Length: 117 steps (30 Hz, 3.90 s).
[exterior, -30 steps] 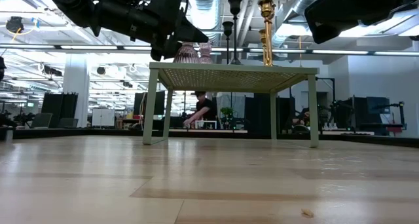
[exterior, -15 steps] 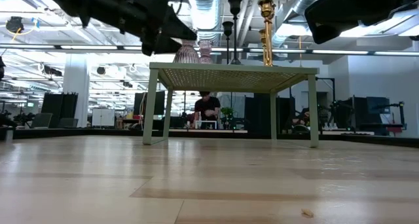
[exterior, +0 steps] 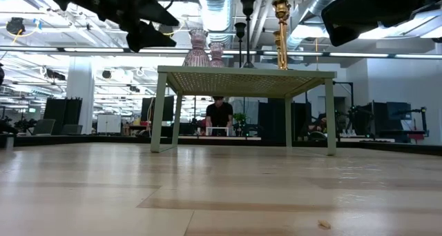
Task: Pick & Place candle stick holders
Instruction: Return to Home Position
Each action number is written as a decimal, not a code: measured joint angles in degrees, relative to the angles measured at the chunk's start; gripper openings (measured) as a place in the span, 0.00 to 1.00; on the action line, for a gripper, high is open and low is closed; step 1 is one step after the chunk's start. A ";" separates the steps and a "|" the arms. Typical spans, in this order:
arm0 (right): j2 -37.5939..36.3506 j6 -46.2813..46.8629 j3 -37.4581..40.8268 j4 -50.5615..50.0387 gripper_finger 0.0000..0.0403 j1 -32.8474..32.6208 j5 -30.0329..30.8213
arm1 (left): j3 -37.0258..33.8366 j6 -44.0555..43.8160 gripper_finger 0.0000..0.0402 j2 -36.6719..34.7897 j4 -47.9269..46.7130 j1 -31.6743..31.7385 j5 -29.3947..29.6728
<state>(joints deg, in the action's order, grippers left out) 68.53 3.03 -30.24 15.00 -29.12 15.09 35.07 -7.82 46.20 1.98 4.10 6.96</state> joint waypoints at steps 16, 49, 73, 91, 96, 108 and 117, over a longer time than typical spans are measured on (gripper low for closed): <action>-1.91 -4.01 0.02 0.05 0.00 0.25 0.00 | -0.11 -3.14 0.47 1.50 -0.44 -8.07 -11.65; -32.30 -5.92 0.00 -22.33 0.00 6.43 -6.23 | -0.07 10.38 0.01 -1.85 5.98 -19.37 -1.44; -48.27 -9.62 -0.02 -30.16 0.00 22.73 -21.46 | -3.98 14.55 0.01 -11.61 3.19 -13.61 -4.54; -63.82 -7.80 0.50 -35.79 0.00 25.94 -19.20 | -4.02 13.95 0.01 -14.73 3.08 -6.19 -12.13; -68.33 -7.20 4.47 -35.10 0.00 25.92 -17.95 | -4.02 13.95 0.01 -19.84 1.65 -6.21 -11.47; -67.48 -5.97 10.53 -27.03 0.00 25.92 -14.40 | -4.00 13.53 0.01 -30.93 -7.60 -6.21 -6.99; -67.49 -4.64 12.83 -24.53 0.00 25.92 -14.62 | -4.02 14.56 0.01 -36.41 -14.46 -6.21 -7.15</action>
<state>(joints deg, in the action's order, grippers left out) 1.04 -1.61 -17.41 -9.53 -3.20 0.47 31.05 6.74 9.79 -12.48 -2.11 -0.19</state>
